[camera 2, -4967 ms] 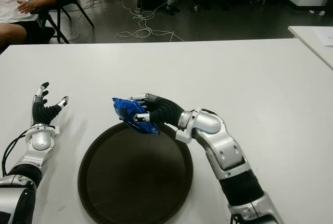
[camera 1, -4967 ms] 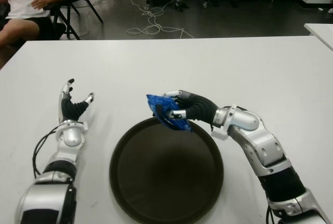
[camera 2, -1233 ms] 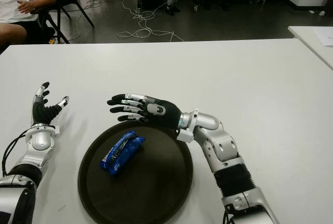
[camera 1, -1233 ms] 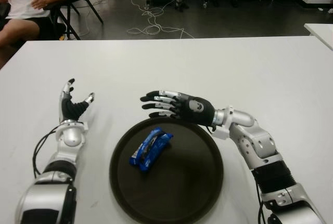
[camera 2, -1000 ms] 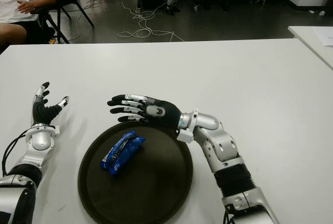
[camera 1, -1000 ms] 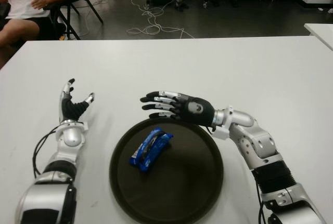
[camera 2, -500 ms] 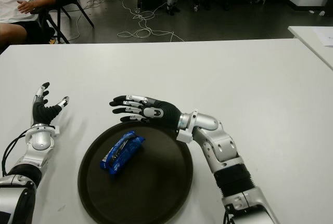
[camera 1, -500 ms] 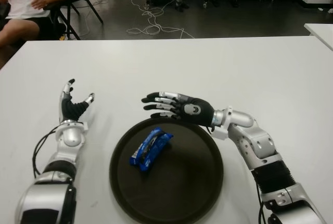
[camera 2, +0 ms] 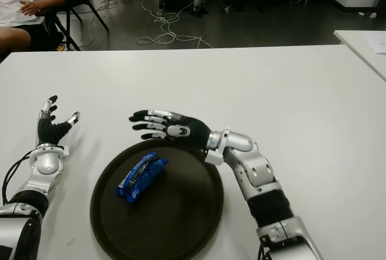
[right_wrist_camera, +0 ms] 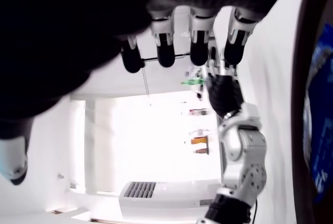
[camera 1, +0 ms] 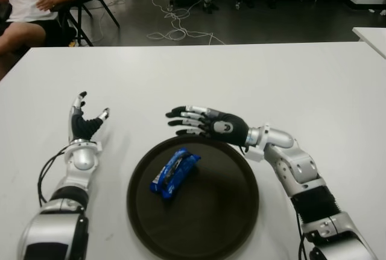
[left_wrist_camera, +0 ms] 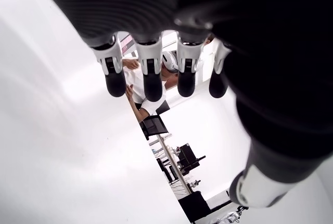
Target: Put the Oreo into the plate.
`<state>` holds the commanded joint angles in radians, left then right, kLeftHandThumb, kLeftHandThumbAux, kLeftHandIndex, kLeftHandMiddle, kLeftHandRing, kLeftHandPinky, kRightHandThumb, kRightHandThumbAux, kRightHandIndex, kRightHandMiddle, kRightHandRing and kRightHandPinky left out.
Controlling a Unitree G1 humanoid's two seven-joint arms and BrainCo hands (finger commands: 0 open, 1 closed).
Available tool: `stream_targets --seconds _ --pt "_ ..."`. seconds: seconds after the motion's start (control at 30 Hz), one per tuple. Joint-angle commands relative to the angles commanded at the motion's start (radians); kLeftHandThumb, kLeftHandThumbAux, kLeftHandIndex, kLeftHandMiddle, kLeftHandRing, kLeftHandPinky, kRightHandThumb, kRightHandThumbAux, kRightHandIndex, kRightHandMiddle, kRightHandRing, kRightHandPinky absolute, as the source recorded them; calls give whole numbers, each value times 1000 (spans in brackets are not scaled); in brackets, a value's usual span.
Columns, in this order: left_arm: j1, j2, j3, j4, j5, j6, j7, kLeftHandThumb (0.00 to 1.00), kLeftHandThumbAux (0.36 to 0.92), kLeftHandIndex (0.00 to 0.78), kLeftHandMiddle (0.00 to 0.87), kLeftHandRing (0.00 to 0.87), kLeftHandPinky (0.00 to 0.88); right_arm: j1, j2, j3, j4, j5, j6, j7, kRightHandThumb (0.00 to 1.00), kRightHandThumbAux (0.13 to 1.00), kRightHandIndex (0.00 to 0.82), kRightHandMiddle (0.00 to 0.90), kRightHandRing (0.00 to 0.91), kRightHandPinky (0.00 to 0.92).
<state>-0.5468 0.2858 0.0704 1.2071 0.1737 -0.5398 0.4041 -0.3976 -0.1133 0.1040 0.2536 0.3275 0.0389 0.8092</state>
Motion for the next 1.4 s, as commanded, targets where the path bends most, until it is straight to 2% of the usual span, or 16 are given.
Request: stream_targets --seconds 0.07,0.13,0.2,0.3,0.43,0.57,0.8,0.93,1.07,1.23,1.4 --pt "0 -2 0 -1 -1 -2 0 0 754 70 97 75 57 -6 0 -31 43 -20 -76 -35 0 448 0 0 0 0" --pt "0 -3 0 -1 -1 -2 1 0 756 70 98 75 57 -11 3 -40 66 -27 -110 -45 0 443 0 0 0 0" --pt "0 -2 -2 -1 3 -3 5 0 762 71 98 74 55 -58 -8 -75 176 -67 -219 -97 0 440 0 0 0 0" --pt "1 -2 -3 -2 5 -3 7 0 771 69 94 69 47 -131 -35 -114 355 -143 -390 -198 0 439 0 0 0 0" --pt "3 -4 2 -2 -1 -2 2 0 771 66 90 61 35 -160 -75 -136 454 -197 -506 -268 0 435 0 0 0 0" --pt "6 -6 5 -4 -6 -3 -1 0 773 65 94 65 39 -189 -117 -155 623 -278 -600 -423 0 433 0 0 0 0" --pt "6 -7 4 0 -1 2 7 0 762 69 92 62 38 -266 -127 -143 827 -387 -668 -669 0 435 0 0 0 0" --pt "8 -6 2 1 3 1 10 0 764 69 90 61 36 -297 -134 -137 895 -422 -679 -751 0 452 0 0 0 0" --pt "9 -5 -1 2 9 1 15 0 765 68 89 61 34 -308 -140 -130 943 -459 -683 -828 0 463 0 0 0 0" --pt "9 -6 0 3 6 -3 11 0 770 67 87 60 36 -319 -148 -112 987 -507 -652 -924 0 498 0 0 0 0" --pt "9 -8 1 1 4 -13 9 0 775 69 94 66 39 -330 -157 -105 1036 -527 -598 -955 0 528 0 0 0 0"
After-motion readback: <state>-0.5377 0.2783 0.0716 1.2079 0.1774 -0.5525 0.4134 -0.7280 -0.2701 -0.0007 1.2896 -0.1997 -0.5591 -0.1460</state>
